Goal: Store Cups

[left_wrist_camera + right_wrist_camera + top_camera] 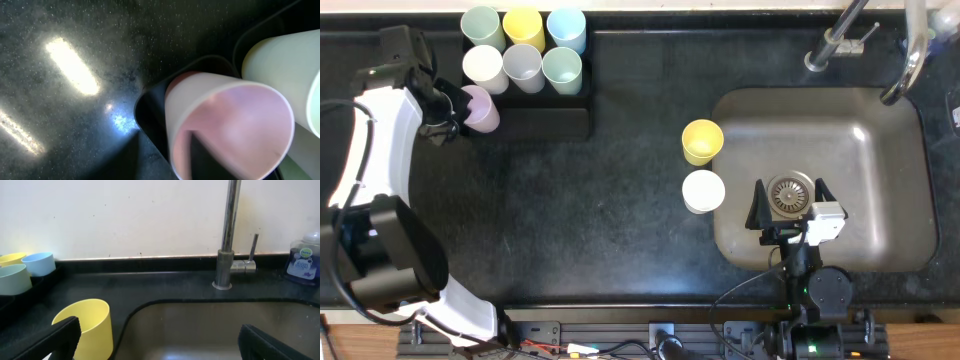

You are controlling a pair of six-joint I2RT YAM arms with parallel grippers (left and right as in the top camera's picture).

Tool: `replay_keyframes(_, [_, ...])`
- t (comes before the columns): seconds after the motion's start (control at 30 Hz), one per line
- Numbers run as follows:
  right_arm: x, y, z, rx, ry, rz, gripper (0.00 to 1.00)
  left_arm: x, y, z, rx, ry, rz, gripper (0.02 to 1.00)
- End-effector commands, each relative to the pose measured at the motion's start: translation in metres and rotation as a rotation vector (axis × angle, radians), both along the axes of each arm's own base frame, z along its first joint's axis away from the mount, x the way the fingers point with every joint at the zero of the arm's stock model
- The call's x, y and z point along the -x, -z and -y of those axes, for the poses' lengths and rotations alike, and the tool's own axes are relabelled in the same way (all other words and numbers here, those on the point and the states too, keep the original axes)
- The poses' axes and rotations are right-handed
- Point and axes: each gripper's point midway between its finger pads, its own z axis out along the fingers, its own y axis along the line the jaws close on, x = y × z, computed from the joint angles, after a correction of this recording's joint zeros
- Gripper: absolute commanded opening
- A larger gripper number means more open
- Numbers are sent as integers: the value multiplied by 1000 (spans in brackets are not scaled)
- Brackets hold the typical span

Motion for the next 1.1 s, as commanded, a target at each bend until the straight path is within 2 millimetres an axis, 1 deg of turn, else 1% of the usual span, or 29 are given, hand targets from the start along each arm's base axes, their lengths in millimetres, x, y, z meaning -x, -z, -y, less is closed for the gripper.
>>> replay_keyframes(0.03, [0,4,-1,3,-6,0,998,0,6,4,13,-10,-12,998])
replay_keyframes(0.1, [0,4,-1,3,-6,0,998,-2,-2,7,1,1,7,998])
replay_keyframes(0.17, [0,4,-1,3,-6,-1,998,-4,-16,16,-18,30,41,998])
replay_keyframes(0.2, [0,4,-1,3,-6,0,998,-7,-26,24,-28,71,66,998])
replay_keyframes(0.23, [0,4,-1,3,-6,0,998,-10,-37,34,-39,116,93,998])
replay_keyframes(0.3, [0,4,-1,3,-6,0,998,-18,-62,65,-66,248,157,998])
replay_keyframes(0.33, [0,4,-1,3,-6,0,998,-22,-74,85,-82,334,188,998])
replay_keyframes(0.4, [0,4,-1,3,-6,0,998,-28,-94,139,-115,535,245,998])
replay_keyframes(0.43, [0,4,-1,3,-6,0,996,-27,-102,166,-132,615,267,998])
replay_keyframes(0.47, [0,4,-1,3,-6,0,998,-25,-107,198,-152,690,288,998])
replay_keyframes(0.53, [0,4,-1,3,-6,-1,996,-15,-109,251,-171,791,321,998])
replay_keyframes(0.57, [0,4,-1,3,-6,0,998,-7,-107,278,-168,814,330,998])
replay_keyframes(0.63, [0,4,-1,3,-6,0,996,14,-100,325,-131,843,333,998])
replay_keyframes(0.73, [0,4,-1,3,-6,-1,998,45,-86,373,-66,923,304,998])
replay_keyframes(0.8, [0,4,-1,3,-6,-1,996,57,-80,389,-36,971,286,998])
replay_keyframes(0.87, [0,4,-1,3,-6,-1,998,63,-74,394,-15,992,261,998])
replay_keyframes(0.93, [0,4,-1,3,-6,0,996,70,-65,394,0,1005,215,998])
replay_keyframes(1.0, [0,4,-1,3,-6,0,998,75,-55,389,-1,1006,160,998])
replay_keyframes(1.1, [0,4,-1,3,-6,0,998,77,-39,388,4,1009,105,998])
